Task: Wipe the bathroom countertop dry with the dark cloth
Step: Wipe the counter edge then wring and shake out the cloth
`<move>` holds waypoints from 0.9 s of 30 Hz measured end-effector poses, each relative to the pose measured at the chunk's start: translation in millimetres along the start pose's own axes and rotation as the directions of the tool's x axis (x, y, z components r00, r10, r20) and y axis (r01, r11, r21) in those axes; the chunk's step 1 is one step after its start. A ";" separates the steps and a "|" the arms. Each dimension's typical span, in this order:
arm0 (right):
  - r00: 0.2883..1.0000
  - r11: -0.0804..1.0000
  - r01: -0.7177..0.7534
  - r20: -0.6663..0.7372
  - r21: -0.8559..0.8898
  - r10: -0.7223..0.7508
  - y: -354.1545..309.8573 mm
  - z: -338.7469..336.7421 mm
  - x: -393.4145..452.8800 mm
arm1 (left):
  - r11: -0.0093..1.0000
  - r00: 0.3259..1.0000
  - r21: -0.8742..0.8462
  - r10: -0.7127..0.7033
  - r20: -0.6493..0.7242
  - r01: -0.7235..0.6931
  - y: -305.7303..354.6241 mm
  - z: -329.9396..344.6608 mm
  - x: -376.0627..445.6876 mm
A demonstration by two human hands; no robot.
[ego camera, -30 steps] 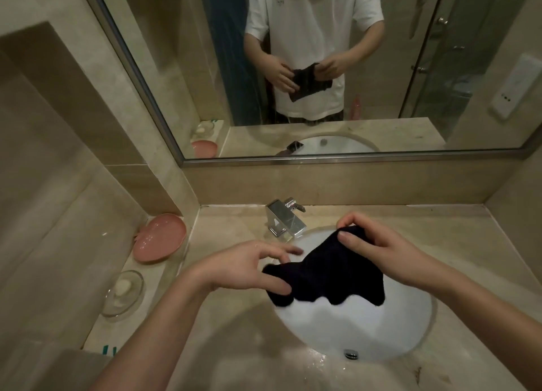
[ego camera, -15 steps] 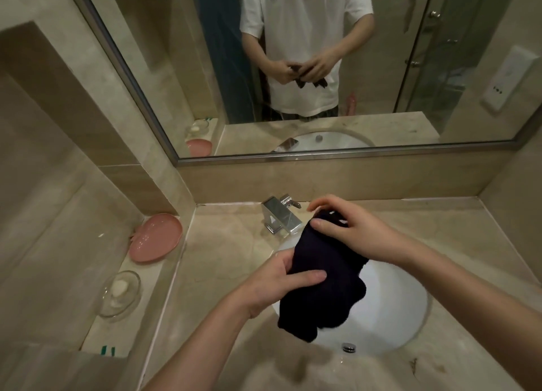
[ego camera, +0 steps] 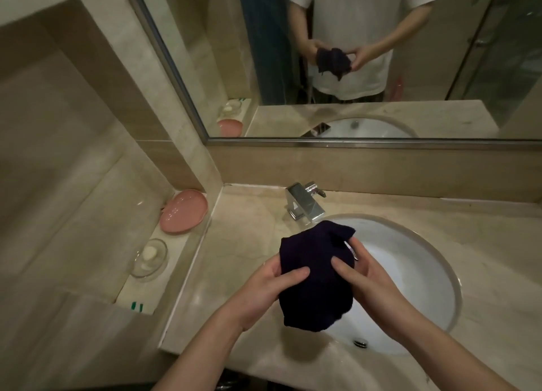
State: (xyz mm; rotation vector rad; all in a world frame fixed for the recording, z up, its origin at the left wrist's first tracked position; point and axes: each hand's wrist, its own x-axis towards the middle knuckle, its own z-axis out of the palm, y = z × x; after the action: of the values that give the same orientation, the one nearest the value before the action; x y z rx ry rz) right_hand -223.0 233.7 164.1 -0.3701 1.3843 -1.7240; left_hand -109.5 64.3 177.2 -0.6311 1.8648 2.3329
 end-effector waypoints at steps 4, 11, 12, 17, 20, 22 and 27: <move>0.999 0.986 -0.001 0.035 -0.167 0.007 -2.2 -4.1 2.9 | 0.996 0.989 0.079 0.062 -0.131 -0.052 -5.6 1.8 -9.3; 0.975 0.863 0.097 0.219 -0.497 0.017 5.0 -16.1 10.3 | 0.981 0.898 0.191 0.049 -0.438 0.039 -30.2 -2.1 -36.8; 0.966 0.803 0.158 0.258 -0.574 -0.005 10.9 -17.1 13.5 | 0.981 0.871 0.186 0.041 -0.490 0.058 -34.5 -3.5 -40.4; 0.907 0.412 0.420 0.385 -0.809 -0.168 37.9 -8.2 32.9 | 0.986 0.796 0.117 -0.024 -0.605 0.119 -52.0 -2.2 -59.8; 0.866 0.320 0.488 0.406 -0.812 -0.292 39.6 4.4 44.2 | 0.972 0.748 0.222 0.088 -0.658 0.081 -54.4 -11.2 -70.4; 0.866 0.414 0.501 0.438 -0.760 -0.242 31.9 15.3 48.8 | 0.938 0.711 0.345 0.225 -0.666 0.026 -48.5 -24.5 -76.0; 0.902 0.884 0.188 0.432 -0.428 0.018 9.3 57.1 54.9 | 0.959 0.739 0.207 0.283 -0.611 -0.195 -30.1 -54.3 -80.5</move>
State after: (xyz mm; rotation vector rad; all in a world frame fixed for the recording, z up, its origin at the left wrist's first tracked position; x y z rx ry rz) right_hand -211.2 155.0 159.7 -1.0279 1.4450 -1.2546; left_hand -12.4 35.2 170.2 -1.3875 2.4796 2.2839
